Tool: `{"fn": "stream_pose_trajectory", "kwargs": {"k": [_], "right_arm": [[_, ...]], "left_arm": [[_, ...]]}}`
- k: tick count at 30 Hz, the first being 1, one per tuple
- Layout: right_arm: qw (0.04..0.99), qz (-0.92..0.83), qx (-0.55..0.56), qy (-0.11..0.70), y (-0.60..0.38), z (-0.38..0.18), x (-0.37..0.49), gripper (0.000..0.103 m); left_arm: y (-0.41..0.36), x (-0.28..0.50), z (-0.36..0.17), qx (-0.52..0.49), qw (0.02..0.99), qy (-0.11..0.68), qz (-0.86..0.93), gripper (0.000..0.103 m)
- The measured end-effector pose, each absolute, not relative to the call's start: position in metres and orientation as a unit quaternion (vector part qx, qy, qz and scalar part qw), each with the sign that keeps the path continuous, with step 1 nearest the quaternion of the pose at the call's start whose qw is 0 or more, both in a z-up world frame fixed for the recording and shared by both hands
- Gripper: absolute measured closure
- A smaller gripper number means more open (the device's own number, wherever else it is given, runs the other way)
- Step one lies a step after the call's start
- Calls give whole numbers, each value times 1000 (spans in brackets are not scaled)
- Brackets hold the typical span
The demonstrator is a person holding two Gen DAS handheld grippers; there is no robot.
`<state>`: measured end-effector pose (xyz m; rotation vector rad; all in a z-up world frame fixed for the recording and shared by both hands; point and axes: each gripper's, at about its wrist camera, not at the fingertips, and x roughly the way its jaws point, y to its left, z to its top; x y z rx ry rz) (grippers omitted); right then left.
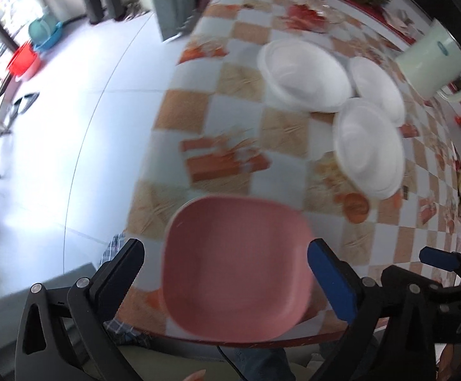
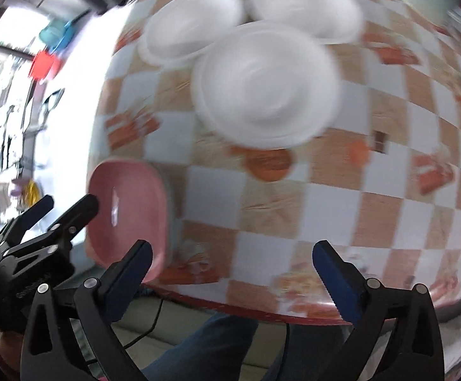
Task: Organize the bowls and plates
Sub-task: 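Lower the pink plate onto the green plate and open both grippers, then move both grippers toward the three white foam bowls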
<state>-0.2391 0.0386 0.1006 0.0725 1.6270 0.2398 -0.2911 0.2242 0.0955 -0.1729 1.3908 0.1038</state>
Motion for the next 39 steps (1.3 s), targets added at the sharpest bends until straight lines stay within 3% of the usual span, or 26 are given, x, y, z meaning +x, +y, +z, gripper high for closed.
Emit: {"fn": "stream_pose_trajectory", "kwargs": {"k": [19, 39], "right_arm": [[679, 86, -14, 729, -27, 83, -159, 2], [664, 70, -23, 744, -23, 34, -96, 2]], "left_arm": [[156, -223, 89, -59, 746, 661, 55, 0], [135, -162, 29, -54, 704, 701, 104, 1]]}}
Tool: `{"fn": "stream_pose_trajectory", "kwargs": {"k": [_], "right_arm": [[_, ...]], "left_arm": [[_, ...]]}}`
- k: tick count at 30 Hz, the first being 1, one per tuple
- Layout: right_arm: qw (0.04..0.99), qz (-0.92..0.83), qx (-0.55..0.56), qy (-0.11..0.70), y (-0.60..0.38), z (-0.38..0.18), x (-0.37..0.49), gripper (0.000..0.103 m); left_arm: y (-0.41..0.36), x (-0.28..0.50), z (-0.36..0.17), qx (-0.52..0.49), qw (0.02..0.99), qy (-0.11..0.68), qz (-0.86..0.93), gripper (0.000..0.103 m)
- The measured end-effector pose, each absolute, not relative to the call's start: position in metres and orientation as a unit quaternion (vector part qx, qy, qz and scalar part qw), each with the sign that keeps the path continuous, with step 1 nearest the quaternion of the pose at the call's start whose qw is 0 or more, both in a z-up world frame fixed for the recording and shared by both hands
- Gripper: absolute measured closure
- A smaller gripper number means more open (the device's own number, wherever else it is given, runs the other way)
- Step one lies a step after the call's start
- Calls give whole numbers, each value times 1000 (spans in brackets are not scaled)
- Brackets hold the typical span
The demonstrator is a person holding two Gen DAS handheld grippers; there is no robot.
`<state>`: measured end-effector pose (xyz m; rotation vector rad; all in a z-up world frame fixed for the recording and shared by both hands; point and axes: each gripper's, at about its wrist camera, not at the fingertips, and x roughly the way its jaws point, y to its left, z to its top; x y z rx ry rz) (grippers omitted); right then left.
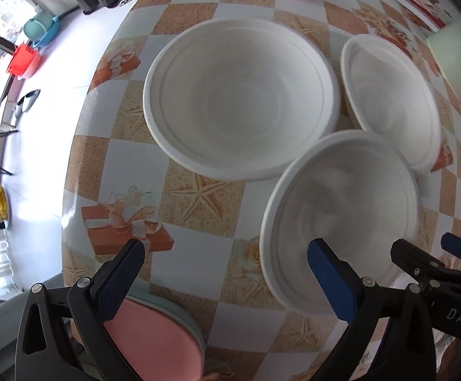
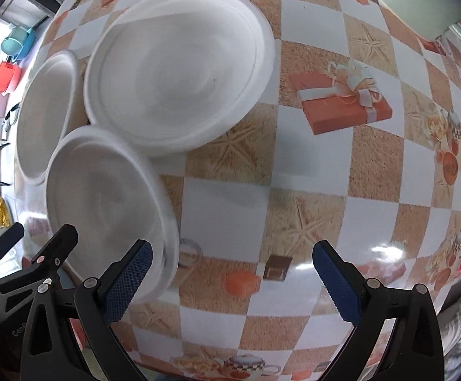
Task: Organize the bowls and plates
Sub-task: 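Move both grippers toward the three white foam bowls, then close the right gripper on a white foam bowl's rim and lift it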
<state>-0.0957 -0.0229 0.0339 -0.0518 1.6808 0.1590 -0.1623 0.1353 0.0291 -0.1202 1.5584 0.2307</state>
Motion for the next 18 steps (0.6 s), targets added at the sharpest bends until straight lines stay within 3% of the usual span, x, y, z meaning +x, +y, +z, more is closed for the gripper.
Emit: {"fn": "stream_pose_trajectory", "kwargs": {"k": [5, 6, 7, 12, 16, 18], "right_arm": [[662, 81, -37, 744, -4, 25, -86, 2], [662, 83, -37, 744, -2, 24, -85, 10], [659, 87, -33, 747, 1, 22, -85, 26], [642, 114, -1, 758, 14, 14, -87, 62], [638, 129, 1, 759, 25, 12, -89, 79], [631, 134, 0, 764, 27, 10, -92, 80]], "left_arm": [[132, -154, 18, -51, 695, 710, 100, 15], [130, -152, 16, -51, 692, 713, 97, 22], [129, -151, 13, -54, 689, 716, 95, 30], [121, -147, 7, -65, 686, 721, 73, 51], [106, -146, 6, -52, 687, 723, 48, 63], [96, -146, 5, -42, 686, 726, 35, 61]]}}
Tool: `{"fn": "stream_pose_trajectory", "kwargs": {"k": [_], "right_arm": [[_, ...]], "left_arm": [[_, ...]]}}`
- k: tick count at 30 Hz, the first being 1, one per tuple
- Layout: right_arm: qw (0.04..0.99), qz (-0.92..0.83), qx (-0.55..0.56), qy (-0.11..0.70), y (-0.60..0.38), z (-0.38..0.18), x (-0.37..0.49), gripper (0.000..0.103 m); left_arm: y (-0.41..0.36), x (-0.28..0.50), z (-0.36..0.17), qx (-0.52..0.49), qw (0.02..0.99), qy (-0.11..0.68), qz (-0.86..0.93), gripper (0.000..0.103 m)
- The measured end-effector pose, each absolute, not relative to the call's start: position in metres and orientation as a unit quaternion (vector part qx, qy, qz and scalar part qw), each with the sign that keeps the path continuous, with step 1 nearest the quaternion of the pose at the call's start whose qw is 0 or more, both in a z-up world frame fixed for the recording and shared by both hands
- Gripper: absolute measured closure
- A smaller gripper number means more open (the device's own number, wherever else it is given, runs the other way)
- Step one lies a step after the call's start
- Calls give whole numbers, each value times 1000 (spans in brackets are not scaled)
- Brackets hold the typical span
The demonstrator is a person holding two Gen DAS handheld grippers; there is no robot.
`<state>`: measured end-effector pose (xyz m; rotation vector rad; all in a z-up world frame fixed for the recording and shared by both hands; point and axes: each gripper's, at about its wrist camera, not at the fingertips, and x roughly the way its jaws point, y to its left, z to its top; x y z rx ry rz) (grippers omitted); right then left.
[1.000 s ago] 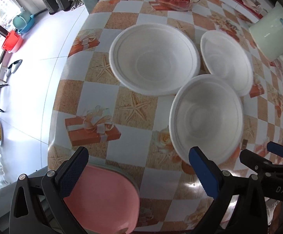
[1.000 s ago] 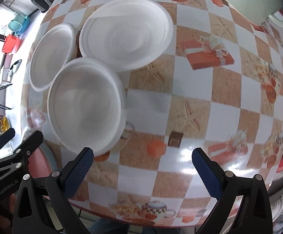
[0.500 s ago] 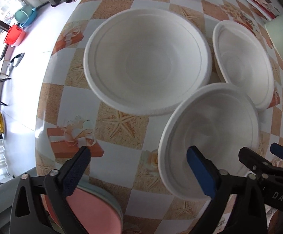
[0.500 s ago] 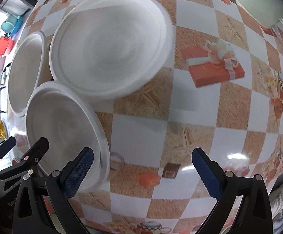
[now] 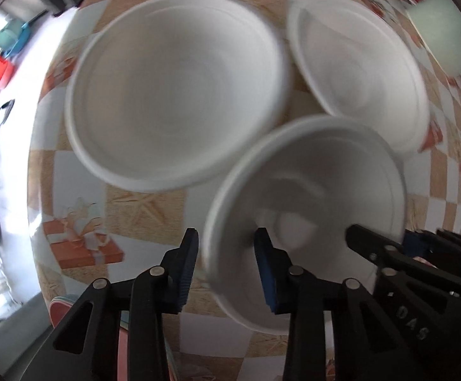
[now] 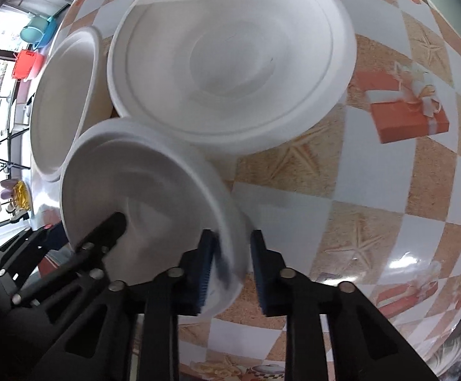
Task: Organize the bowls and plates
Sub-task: 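Close the right gripper on a white foam bowl's rim and lift it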
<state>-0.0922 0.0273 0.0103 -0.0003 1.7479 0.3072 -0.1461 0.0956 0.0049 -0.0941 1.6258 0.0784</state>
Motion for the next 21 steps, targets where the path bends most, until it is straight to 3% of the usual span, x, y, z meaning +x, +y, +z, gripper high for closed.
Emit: {"fn": "stream_pose_trajectory", "kwargs": {"k": [7, 21], "right_arm": [[618, 135, -9, 775, 14, 10, -120, 80], [598, 88, 0, 797, -33, 1, -218, 79]], "left_arm": [[59, -169, 0, -15, 681, 732, -8, 66], [-40, -268, -12, 94, 650, 743, -128, 63]]}}
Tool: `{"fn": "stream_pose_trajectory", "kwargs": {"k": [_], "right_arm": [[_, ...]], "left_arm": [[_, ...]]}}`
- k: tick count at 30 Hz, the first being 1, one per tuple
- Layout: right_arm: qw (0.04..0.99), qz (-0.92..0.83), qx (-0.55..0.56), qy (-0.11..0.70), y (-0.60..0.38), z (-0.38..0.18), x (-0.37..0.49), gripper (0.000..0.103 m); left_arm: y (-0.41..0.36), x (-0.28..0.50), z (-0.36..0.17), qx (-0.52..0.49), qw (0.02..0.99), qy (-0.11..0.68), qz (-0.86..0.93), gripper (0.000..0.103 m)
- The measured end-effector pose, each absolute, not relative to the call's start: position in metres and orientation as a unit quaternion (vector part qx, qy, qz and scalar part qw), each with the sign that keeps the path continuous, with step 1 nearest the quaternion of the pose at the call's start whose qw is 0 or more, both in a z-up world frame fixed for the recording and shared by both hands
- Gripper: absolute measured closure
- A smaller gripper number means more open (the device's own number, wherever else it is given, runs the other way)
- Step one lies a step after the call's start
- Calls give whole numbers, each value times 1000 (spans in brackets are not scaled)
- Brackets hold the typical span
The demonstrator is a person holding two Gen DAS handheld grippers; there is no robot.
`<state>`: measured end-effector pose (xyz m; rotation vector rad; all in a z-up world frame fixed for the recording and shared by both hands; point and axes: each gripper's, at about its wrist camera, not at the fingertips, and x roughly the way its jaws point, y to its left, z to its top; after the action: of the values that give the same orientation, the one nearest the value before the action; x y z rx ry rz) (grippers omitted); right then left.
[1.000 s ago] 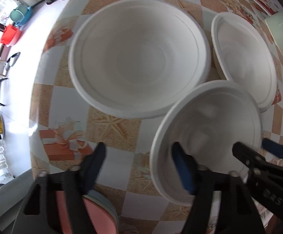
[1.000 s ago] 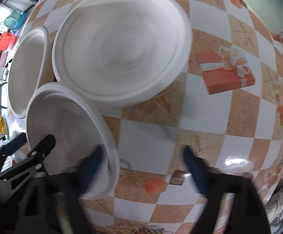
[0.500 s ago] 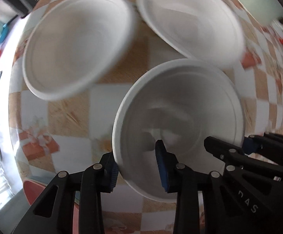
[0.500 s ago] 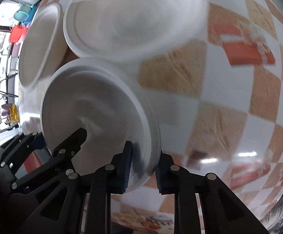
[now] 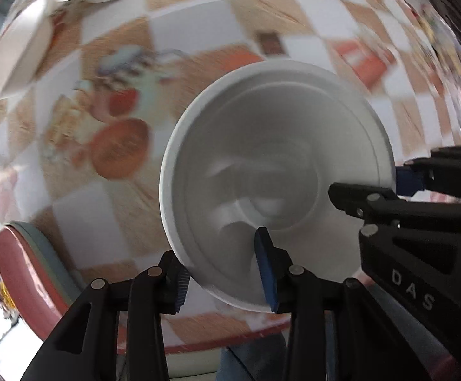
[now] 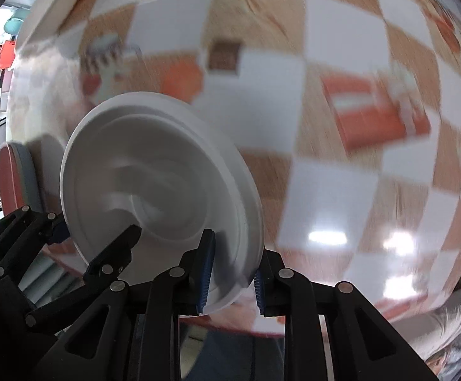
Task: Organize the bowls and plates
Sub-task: 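Close the right gripper on a white foam bowl's rim and lift it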
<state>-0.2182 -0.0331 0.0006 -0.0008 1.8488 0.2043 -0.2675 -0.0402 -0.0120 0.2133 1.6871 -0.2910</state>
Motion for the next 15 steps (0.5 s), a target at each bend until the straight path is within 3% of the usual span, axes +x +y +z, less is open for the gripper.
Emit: {"fn": "stream_pose_trajectory", "kwargs": {"k": [10, 14, 15], "right_arm": [[601, 75, 19, 795, -60, -4, -247, 79], [604, 79, 31, 792, -100, 8, -249, 79], [606, 78, 35, 791, -102, 10, -248, 79]], "left_arm": [[-46, -271, -17, 118, 641, 741, -158, 61], [-50, -284, -11, 127, 644, 736, -164, 54], [-45, -291, -7, 128, 647, 734, -165, 44]]}}
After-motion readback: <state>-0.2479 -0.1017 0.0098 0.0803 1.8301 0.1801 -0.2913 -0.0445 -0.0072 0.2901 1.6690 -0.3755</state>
